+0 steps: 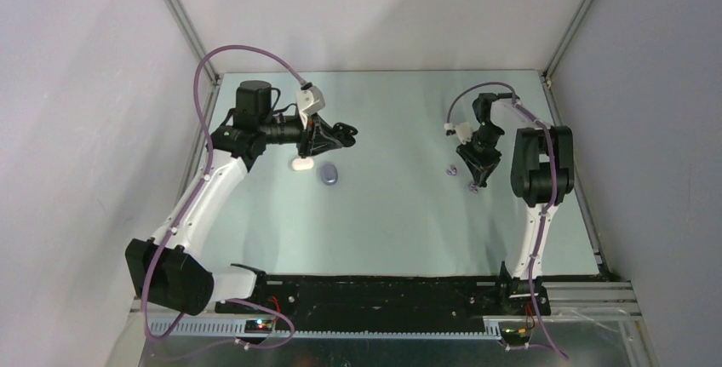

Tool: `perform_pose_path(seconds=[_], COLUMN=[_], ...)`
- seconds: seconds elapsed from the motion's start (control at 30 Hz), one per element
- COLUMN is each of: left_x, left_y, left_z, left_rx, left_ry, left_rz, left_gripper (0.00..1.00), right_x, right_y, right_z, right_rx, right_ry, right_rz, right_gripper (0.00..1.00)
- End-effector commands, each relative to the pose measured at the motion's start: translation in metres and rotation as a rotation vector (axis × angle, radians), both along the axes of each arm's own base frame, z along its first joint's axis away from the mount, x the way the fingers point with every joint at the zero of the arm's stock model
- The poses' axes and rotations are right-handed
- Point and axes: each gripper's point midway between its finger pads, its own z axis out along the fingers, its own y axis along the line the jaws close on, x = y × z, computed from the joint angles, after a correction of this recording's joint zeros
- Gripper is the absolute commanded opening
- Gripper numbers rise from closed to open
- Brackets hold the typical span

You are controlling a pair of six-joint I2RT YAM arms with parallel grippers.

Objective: Insert the wireless bluetooth earbuds into the charging case
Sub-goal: Pick up the earbud from the center of the board, then place the earbud in the charging case.

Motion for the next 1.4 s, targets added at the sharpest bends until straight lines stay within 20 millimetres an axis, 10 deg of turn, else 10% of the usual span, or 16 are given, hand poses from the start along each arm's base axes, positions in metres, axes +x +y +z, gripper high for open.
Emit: perform_pose_path(seconds=[0.0, 0.8, 1.03, 1.37], left_x=[0.001, 0.003, -0.002, -0.008], left_y=[0.001, 0.001, 0.003, -0.006], left_z=[0.013, 0.011, 0.004, 0.018], left_rx=[-0.013, -0.013, 0.013, -0.033], left_ry=[-0.037, -0.026, -0.038, -0.090], left_rz=[0.000, 0.011, -0.025, -0.125], left_gripper=[0.00, 0.00, 0.00, 0.00], right_x=[-0.001, 0.001, -0.010, -0.023], right_y=[-0.013, -0.005, 0.063, 0.206], right_z=[-0.002, 0.034, 0.104, 0.273], right_rx=[-0.039, 0.081, 0.490, 1.038], right_ry=[0.000, -0.079, -0.181, -0.628], right_rz=[-0.018, -0.103, 0.011, 0.552], right_gripper=[0.35, 0.13, 0.04, 0.00])
